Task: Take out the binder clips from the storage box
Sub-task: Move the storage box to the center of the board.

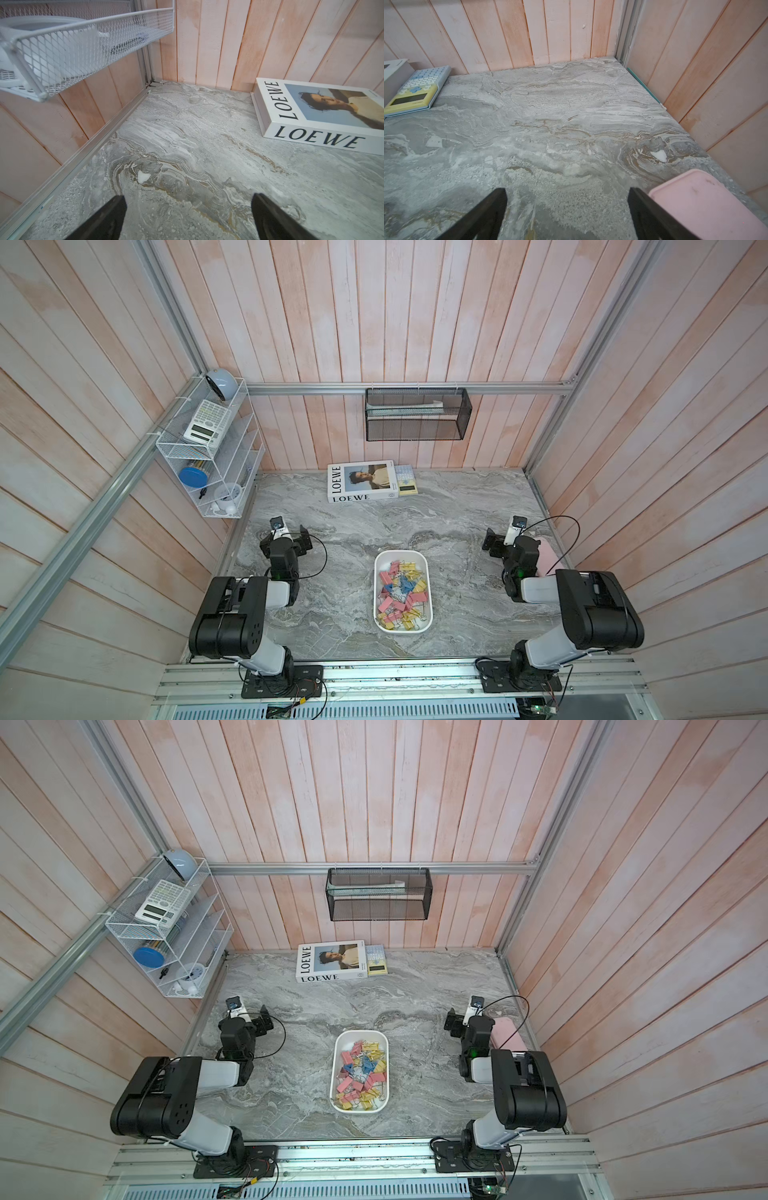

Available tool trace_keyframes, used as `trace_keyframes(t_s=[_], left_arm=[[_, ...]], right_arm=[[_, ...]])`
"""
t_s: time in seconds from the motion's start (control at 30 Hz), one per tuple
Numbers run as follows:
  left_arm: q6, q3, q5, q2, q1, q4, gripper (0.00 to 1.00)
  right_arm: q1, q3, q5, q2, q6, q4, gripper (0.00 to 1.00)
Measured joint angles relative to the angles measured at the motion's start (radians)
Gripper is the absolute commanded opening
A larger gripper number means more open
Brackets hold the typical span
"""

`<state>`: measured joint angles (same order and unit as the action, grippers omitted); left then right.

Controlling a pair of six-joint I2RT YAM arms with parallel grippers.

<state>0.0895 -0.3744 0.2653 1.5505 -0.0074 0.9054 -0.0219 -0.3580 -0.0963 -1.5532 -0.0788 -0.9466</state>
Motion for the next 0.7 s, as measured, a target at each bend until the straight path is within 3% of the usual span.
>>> trace_keyframes(t_s=[0.7], left_arm=[[0.004, -0.002, 0.003, -0.046, 0.0, -0.056, 1.0]], right_arm=[[0.016, 0.014, -0.044, 0.048, 0.0, 0.03, 0.98]])
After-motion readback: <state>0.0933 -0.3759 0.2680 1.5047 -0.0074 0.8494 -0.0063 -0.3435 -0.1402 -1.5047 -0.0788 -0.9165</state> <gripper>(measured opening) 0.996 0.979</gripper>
